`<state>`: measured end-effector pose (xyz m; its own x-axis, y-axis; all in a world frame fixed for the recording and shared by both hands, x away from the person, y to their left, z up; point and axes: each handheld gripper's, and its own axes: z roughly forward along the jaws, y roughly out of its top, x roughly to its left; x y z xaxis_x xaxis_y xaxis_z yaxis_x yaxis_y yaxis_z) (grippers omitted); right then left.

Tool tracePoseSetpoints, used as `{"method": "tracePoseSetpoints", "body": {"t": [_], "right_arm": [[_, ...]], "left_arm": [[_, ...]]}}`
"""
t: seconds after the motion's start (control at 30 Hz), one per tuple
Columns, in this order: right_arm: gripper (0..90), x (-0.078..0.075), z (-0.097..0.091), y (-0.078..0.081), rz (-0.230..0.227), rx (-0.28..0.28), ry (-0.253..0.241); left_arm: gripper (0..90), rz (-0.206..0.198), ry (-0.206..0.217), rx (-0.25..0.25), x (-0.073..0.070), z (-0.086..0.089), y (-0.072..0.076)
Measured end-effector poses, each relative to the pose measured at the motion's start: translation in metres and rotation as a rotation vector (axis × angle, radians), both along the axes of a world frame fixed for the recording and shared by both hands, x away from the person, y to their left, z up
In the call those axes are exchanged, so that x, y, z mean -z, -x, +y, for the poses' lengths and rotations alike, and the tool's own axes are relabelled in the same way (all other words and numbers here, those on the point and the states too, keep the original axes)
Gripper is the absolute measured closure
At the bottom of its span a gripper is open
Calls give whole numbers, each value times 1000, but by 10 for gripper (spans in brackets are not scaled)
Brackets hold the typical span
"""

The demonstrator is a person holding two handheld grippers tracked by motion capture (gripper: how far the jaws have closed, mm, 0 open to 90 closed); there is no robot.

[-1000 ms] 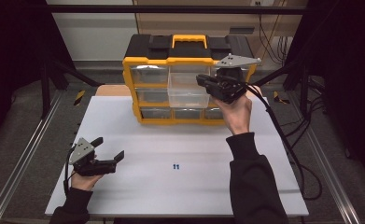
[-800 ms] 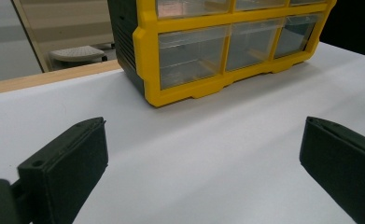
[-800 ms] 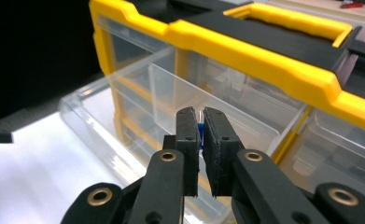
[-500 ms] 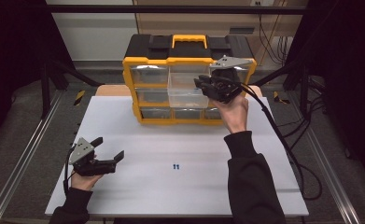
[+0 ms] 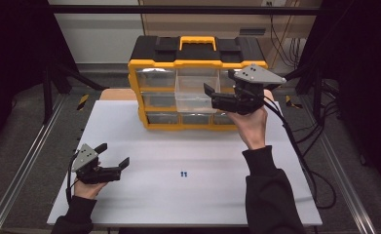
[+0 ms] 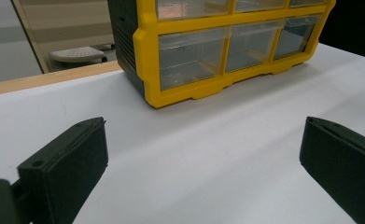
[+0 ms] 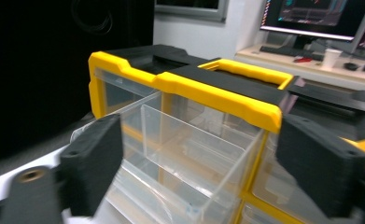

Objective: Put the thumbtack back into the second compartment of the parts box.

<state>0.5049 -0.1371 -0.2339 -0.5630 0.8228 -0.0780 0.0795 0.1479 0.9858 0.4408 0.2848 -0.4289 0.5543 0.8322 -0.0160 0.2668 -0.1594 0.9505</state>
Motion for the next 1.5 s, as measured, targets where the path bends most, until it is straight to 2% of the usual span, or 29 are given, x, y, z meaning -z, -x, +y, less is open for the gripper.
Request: {"method": "tracePoseSetpoints", "body": {"t": [0.1, 0.27, 0.37, 0.63, 0.93, 1.03, 1.1, 1.2, 1.27, 1.4, 1.5], "right_arm": [[65, 5, -5, 11, -23, 7, -33], [39, 11, -11, 21, -28, -3, -75], [17, 19, -15, 32, -53, 9, -68], [7, 39, -21, 48, -50, 3, -76], [7, 70, -24, 58, -9, 7, -73], [7, 85, -24, 60, 22, 8, -71], [7, 88, -24, 61, 31, 9, -70], [7, 104, -22, 61, 63, 7, -60], [7, 106, -22, 62, 69, 8, -61], [7, 122, -17, 61, 102, 4, -44], [7, 127, -14, 61, 115, 0, -36]], "left_arm": [[7, 0, 0, 0, 0, 0, 0], [7, 1, -2, 1, 0, 0, 0], [7, 1, -1, 2, 0, 0, 0], [6, -1, 3, 0, 0, 0, 0], [6, 1, 2, -2, 0, 1, 0], [5, 1, 3, -2, 0, 1, 0], [5, 1, 3, -2, 0, 0, 0], [5, 2, 3, -1, 0, 0, 0], [5, 2, 4, -1, 0, 0, 0], [5, 2, 3, 0, 0, 0, 0], [5, 4, -2, 1, 1, 0, 0]]}}
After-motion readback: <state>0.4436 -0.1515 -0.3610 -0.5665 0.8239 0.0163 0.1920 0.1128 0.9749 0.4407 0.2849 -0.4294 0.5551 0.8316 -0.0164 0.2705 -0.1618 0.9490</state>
